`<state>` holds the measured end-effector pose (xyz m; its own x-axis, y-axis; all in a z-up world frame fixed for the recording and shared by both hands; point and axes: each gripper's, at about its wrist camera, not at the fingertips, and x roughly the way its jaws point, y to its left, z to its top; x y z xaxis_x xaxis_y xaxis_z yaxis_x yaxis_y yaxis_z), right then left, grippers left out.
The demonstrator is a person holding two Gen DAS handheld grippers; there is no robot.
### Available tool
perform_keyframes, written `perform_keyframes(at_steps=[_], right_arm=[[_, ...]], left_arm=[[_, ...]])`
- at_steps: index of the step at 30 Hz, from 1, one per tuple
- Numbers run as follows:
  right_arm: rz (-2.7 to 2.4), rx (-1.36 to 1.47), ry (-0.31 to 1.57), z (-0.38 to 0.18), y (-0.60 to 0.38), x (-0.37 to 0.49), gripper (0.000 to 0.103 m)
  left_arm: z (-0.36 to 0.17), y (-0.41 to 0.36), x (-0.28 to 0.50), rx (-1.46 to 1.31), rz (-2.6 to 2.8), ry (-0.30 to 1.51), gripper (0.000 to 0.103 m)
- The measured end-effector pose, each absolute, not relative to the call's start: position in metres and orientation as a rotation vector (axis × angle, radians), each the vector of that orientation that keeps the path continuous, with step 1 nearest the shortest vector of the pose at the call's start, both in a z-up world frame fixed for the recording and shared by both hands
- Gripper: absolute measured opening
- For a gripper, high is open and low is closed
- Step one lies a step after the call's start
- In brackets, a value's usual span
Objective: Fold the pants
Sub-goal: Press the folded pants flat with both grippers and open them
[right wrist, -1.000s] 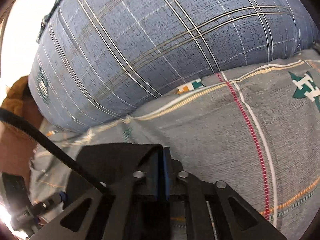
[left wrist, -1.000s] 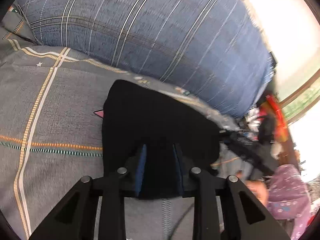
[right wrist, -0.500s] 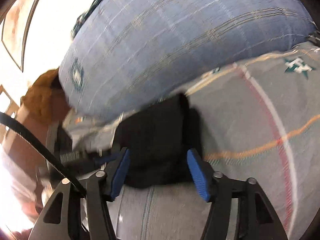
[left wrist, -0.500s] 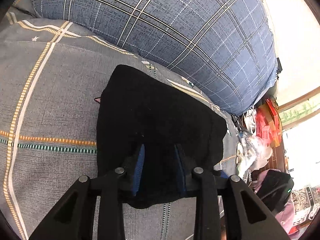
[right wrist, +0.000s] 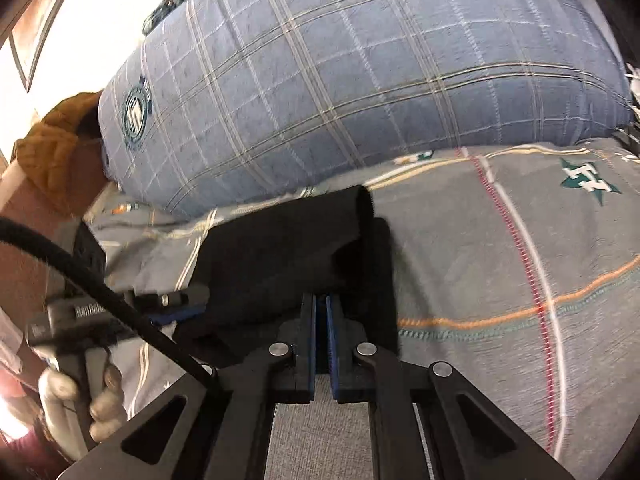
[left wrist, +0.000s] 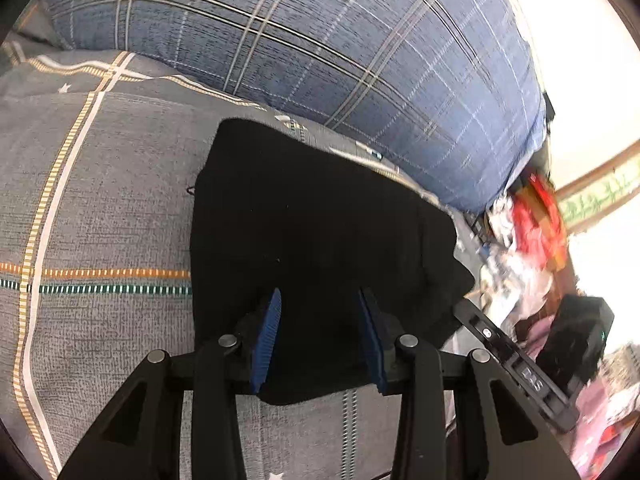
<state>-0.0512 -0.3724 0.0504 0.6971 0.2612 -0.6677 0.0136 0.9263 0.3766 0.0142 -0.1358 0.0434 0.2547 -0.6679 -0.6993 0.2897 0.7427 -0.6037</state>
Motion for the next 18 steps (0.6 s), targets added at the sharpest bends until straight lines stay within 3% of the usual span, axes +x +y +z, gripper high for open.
perform_keyframes(at_steps=[4, 5, 6, 7, 13, 18], right_arm=[[0.086, 0.373, 0.865, 0.024, -0.375, -0.050, 0.012], [0.057, 0.387, 0.847, 0.029, -0.379, -0.056, 0.020], [0.034, 0.387, 0.832, 0.034, -0.381, -0.058, 0.035], [0.012, 0.384, 0.794, 0.043, -0.384, -0.064, 0.039], [0.106, 0.347, 0.673, 0.092, -0.371, -0.064, 0.039], [0.133, 0.273, 0.802, 0.057, -0.342, -0.033, 0.039]], left_arm=[[0.046, -0.148, 0.000, -0.242, -0.654, 1.090, 0.037], [0.050, -0.150, -0.003, -0.213, -0.645, 1.079, 0.037], [0.055, -0.151, -0.006, -0.191, -0.638, 1.076, 0.037], [0.062, -0.151, -0.009, -0.181, -0.644, 1.071, 0.037], [0.086, -0.155, -0.013, -0.167, -0.653, 1.007, 0.046], [0.041, -0.153, 0.001, -0.182, -0.579, 1.056, 0.045]])
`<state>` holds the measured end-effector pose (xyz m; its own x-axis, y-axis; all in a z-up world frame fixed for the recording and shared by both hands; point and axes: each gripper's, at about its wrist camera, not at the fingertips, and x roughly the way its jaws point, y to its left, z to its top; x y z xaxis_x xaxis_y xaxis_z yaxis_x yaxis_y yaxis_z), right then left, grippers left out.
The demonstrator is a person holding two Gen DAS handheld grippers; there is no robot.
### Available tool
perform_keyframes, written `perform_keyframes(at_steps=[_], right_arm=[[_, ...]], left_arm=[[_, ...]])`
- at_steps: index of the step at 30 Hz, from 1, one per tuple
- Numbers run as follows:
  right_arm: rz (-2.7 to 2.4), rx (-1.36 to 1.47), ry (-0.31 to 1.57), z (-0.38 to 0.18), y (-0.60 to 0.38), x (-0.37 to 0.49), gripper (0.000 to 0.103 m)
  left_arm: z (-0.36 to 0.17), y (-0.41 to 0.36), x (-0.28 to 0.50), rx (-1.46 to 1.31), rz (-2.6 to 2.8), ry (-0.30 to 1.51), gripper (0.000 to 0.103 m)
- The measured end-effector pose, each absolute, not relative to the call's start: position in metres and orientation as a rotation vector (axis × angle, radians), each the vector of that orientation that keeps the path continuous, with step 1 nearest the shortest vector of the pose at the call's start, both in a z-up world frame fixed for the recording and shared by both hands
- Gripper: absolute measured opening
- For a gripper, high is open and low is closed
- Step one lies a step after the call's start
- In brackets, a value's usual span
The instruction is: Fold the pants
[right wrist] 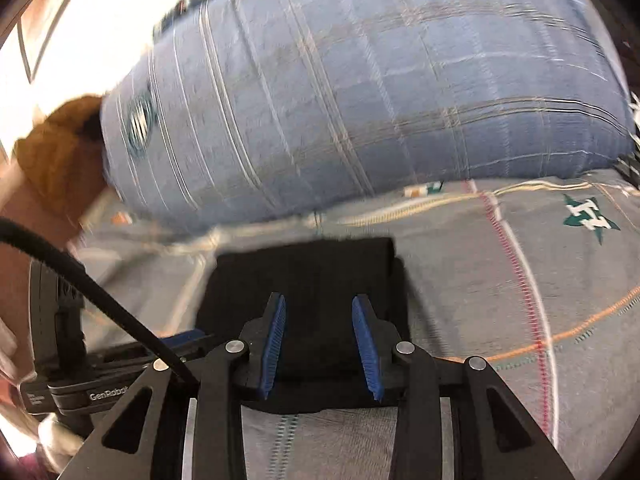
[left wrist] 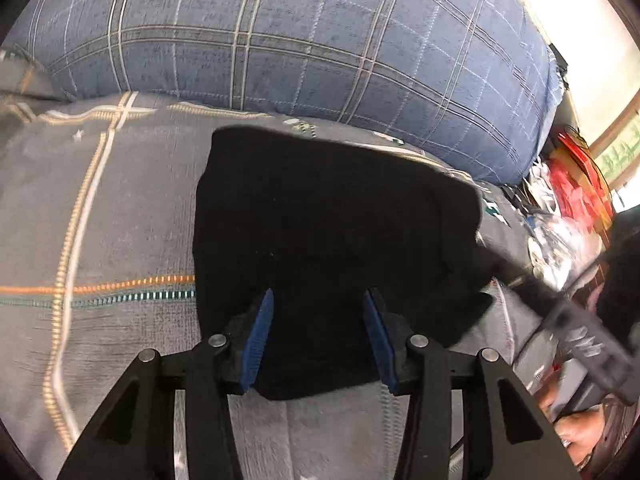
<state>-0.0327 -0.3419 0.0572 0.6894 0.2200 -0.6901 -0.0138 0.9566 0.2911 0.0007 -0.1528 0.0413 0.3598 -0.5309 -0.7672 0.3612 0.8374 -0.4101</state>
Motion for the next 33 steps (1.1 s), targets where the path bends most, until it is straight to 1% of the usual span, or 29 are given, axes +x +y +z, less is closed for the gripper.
perform_keyframes(at_steps=[2, 4, 7, 9, 11, 13, 14, 17, 19, 20, 21, 22, 23, 24, 25, 27, 29, 32, 33], right_arm=[[0.131, 0.297, 0.907, 0.021, -0.342, -0.021, 0.040], [0.114, 0.299, 0.838, 0.018, -0.345, -0.027, 0.039], [0.098, 0.251, 0.853, 0.020, -0.337, -0.026, 0.040], [0.110, 0.232, 0.855, 0.023, -0.332, -0.024, 0.044], [0.129, 0.238, 0.847, 0.033, -0.335, -0.027, 0.046], [0.134, 0.284, 0.807, 0.047, -0.341, -0.027, 0.046], [0.138, 0.320, 0.782, 0.055, -0.346, -0.025, 0.047], [0.121, 0.324, 0.790, 0.060, -0.345, -0.005, 0.049], [0.120, 0.303, 0.832, 0.052, -0.338, 0.017, 0.052], [0.099, 0.277, 0.870, 0.042, -0.335, 0.027, 0.052], [0.088, 0.260, 0.901, 0.033, -0.332, 0.033, 0.052], [0.083, 0.245, 0.909, 0.026, -0.330, 0.036, 0.053], [0.078, 0.223, 0.879, 0.026, -0.326, 0.032, 0.054], [0.084, 0.212, 0.877, 0.026, -0.323, 0.031, 0.060], [0.089, 0.199, 0.875, 0.027, -0.321, 0.030, 0.064], [0.107, 0.164, 0.872, 0.033, -0.319, 0.028, 0.064], [0.152, 0.248, 0.830, 0.047, -0.332, 0.016, 0.064], [0.162, 0.342, 0.767, 0.061, -0.357, -0.003, 0.074], [0.160, 0.359, 0.761, 0.062, -0.361, -0.007, 0.076]], left_arm=[[0.039, -0.153, 0.000, -0.177, -0.585, 1.045, 0.045], [0.038, -0.154, 0.000, -0.159, -0.588, 1.041, 0.045], [0.040, -0.153, 0.002, -0.153, -0.609, 1.047, 0.045], [0.052, -0.144, 0.000, -0.184, -0.621, 1.052, 0.046], [0.071, -0.132, -0.001, -0.223, -0.627, 1.006, 0.046], [0.082, -0.132, 0.006, -0.231, -0.607, 0.982, 0.052], [0.084, -0.131, 0.015, -0.230, -0.588, 0.979, 0.052], [0.068, -0.136, 0.046, -0.214, -0.527, 1.019, 0.052], [0.050, -0.138, 0.063, -0.215, -0.473, 1.060, 0.053], [0.043, -0.137, 0.068, -0.210, -0.461, 1.074, 0.056], [0.034, -0.138, 0.071, -0.203, -0.448, 1.095, 0.064], [0.024, -0.138, 0.073, -0.217, -0.446, 1.120, 0.065], [0.014, -0.133, 0.073, -0.267, -0.458, 1.134, 0.066], [0.014, -0.129, 0.074, -0.290, -0.470, 1.115, 0.067], [0.014, -0.126, 0.072, -0.295, -0.483, 1.107, 0.067], [0.020, -0.120, 0.070, -0.305, -0.490, 1.109, 0.067], [0.032, -0.109, 0.064, -0.332, -0.501, 1.086, 0.067], [0.051, -0.093, 0.052, -0.381, -0.534, 1.042, 0.067], [0.053, -0.090, 0.050, -0.395, -0.552, 1.039, 0.068]])
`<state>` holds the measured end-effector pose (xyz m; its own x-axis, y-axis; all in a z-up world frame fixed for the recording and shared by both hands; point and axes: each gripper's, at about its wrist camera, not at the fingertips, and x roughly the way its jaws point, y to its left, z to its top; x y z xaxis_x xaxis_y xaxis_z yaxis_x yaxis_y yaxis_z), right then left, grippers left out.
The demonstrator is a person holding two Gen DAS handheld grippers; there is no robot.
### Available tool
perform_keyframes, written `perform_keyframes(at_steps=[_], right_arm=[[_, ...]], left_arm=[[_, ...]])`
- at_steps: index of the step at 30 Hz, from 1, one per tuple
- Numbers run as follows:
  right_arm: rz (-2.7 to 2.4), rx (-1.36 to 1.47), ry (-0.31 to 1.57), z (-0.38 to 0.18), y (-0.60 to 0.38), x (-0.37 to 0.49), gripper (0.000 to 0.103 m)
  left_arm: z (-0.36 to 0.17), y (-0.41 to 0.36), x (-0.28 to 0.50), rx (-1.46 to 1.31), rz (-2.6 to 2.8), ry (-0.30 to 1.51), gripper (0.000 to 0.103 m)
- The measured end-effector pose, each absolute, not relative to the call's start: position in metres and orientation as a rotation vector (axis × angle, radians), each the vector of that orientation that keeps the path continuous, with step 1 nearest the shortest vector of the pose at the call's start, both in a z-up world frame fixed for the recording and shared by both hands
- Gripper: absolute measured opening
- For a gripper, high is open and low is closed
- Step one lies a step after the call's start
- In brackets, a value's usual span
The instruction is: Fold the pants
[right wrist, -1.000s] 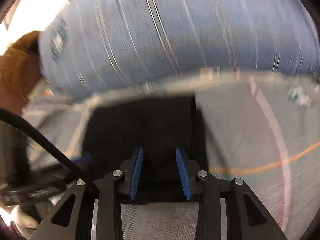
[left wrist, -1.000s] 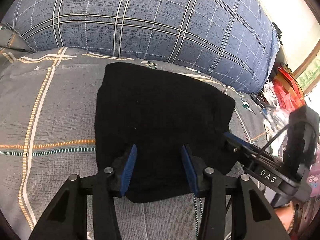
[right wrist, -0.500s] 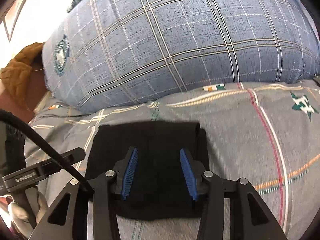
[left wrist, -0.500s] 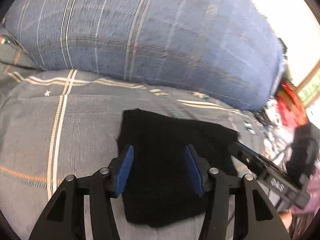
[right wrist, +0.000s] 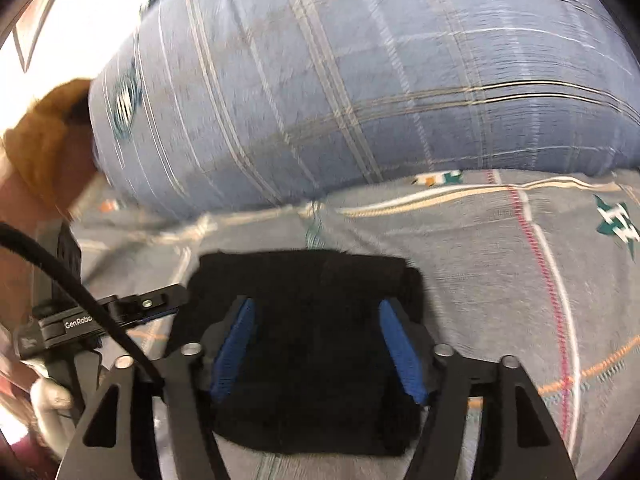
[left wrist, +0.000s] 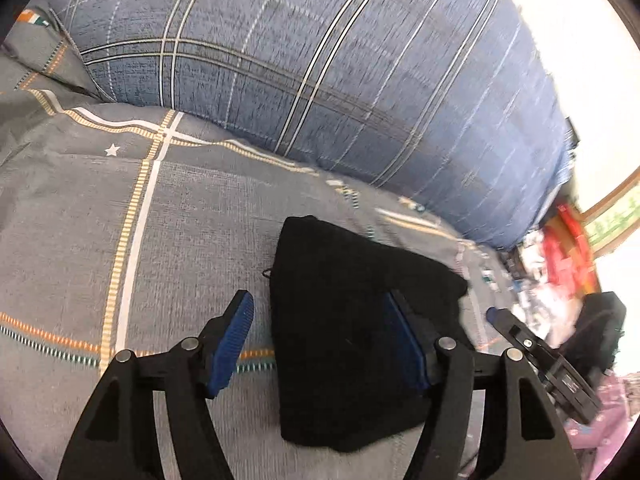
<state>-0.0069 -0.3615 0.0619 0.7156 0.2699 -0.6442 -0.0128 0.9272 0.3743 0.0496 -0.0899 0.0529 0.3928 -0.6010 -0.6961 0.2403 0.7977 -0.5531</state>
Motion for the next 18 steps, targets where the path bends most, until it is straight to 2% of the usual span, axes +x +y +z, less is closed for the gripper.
perform_keyframes(at_steps=[2, 10, 11, 13, 14, 16, 17, 18], right_arm=[[0.170, 0.426, 0.773, 0.056, -0.378, -0.016, 0.076], [0.202, 0.617, 0.872, 0.012, -0.398, -0.007, 0.076], [0.220, 0.634, 0.885, 0.008, -0.397, -0.004, 0.076], [0.231, 0.649, 0.909, -0.001, -0.392, 0.002, 0.082], [0.230, 0.646, 0.911, -0.004, -0.388, 0.005, 0.083], [0.212, 0.596, 0.902, -0.001, -0.377, 0.006, 0.084], [0.200, 0.564, 0.909, 0.002, -0.372, 0.006, 0.081], [0.190, 0.533, 0.913, 0.004, -0.368, 0.006, 0.068]], left_arm=[[0.050, -0.091, 0.047, -0.413, -0.585, 1.048, 0.075], [-0.001, -0.107, 0.060, -0.586, -0.722, 1.173, 0.077], [-0.001, -0.111, 0.061, -0.582, -0.733, 1.159, 0.081], [0.002, -0.121, 0.060, -0.562, -0.755, 1.146, 0.097], [0.003, -0.128, 0.059, -0.537, -0.750, 1.144, 0.098], [0.010, -0.142, 0.054, -0.410, -0.722, 1.140, 0.098], [0.014, -0.147, 0.050, -0.339, -0.698, 1.133, 0.093], [0.017, -0.150, 0.046, -0.303, -0.690, 1.126, 0.080]])
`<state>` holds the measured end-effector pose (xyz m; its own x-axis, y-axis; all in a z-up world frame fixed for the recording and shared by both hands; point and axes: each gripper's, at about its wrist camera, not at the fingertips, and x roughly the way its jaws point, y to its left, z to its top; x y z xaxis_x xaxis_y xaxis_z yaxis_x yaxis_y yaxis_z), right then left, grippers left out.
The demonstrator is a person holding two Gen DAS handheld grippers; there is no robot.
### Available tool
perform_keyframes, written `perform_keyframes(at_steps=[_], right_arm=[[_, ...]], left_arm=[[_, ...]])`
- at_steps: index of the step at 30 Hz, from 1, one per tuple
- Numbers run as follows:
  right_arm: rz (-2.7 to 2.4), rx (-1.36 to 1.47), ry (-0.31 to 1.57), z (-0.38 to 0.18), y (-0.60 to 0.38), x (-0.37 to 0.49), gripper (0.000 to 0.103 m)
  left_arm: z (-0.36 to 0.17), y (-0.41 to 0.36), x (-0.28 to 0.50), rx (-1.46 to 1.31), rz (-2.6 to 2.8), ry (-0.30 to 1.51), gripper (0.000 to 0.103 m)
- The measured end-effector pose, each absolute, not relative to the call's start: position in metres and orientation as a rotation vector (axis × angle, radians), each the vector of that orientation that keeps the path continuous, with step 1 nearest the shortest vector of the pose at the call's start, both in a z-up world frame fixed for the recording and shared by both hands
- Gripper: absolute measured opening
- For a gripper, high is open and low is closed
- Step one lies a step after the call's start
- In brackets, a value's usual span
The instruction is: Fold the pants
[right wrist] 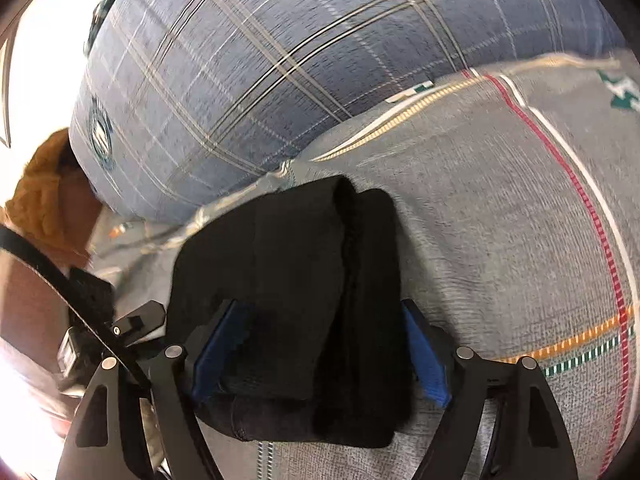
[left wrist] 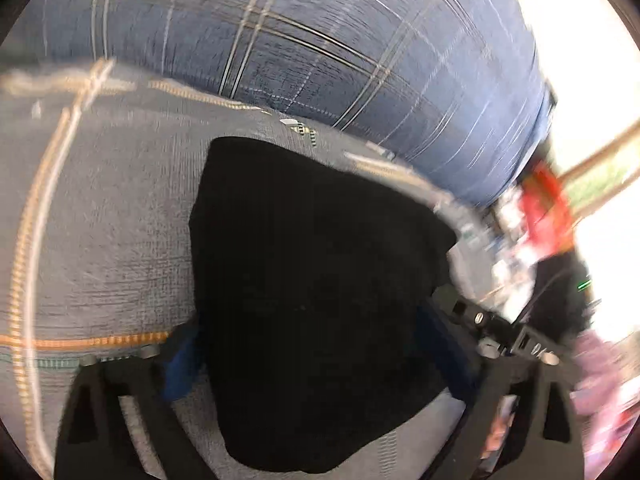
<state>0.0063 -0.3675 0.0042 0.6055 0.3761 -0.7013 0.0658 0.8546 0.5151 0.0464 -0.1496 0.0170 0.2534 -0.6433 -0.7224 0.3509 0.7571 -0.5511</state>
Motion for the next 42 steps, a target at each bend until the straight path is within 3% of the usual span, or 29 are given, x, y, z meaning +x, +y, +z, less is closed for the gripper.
perform_keyframes(at_steps=[1, 4, 10, 15, 17, 19, 21, 32, 38, 42], right_arm=[[0.190, 0.505, 0.914, 0.008, -0.362, 0.005, 0.056], [0.228, 0.471, 0.901, 0.025, -0.353, -0.002, 0.042], [0.326, 0.410, 0.854, 0.061, -0.311, -0.004, 0.041], [0.368, 0.416, 0.856, 0.058, -0.278, 0.019, 0.041], [0.365, 0.388, 0.888, 0.041, -0.267, 0.029, 0.044], [0.304, 0.319, 0.961, 0.016, -0.255, 0.039, 0.063], [0.272, 0.300, 0.952, 0.010, -0.254, 0.035, 0.072], [0.281, 0.262, 0.748, 0.082, -0.244, 0.017, 0.073], [0.305, 0.130, 0.873, 0.034, -0.209, 0.051, 0.073], [0.312, 0.089, 0.851, 0.026, -0.204, 0.046, 0.078]], left_arm=[[0.022, -0.150, 0.042, -0.268, -0.689, 1.110, 0.073], [0.038, -0.139, 0.036, -0.331, -0.722, 1.077, 0.062], [0.067, -0.099, 0.038, -0.397, -0.676, 1.008, 0.062], [0.056, -0.066, 0.051, -0.411, -0.571, 1.013, 0.062], [0.039, -0.059, 0.059, -0.366, -0.493, 1.049, 0.062], [0.018, -0.054, 0.065, -0.322, -0.431, 1.105, 0.065], [0.013, -0.040, 0.064, -0.390, -0.468, 1.125, 0.066], [0.079, -0.043, 0.082, -0.396, -0.509, 0.952, 0.066], [0.019, -0.047, 0.118, -0.413, -0.441, 1.047, 0.066], [0.032, -0.043, 0.109, -0.411, -0.468, 1.030, 0.066]])
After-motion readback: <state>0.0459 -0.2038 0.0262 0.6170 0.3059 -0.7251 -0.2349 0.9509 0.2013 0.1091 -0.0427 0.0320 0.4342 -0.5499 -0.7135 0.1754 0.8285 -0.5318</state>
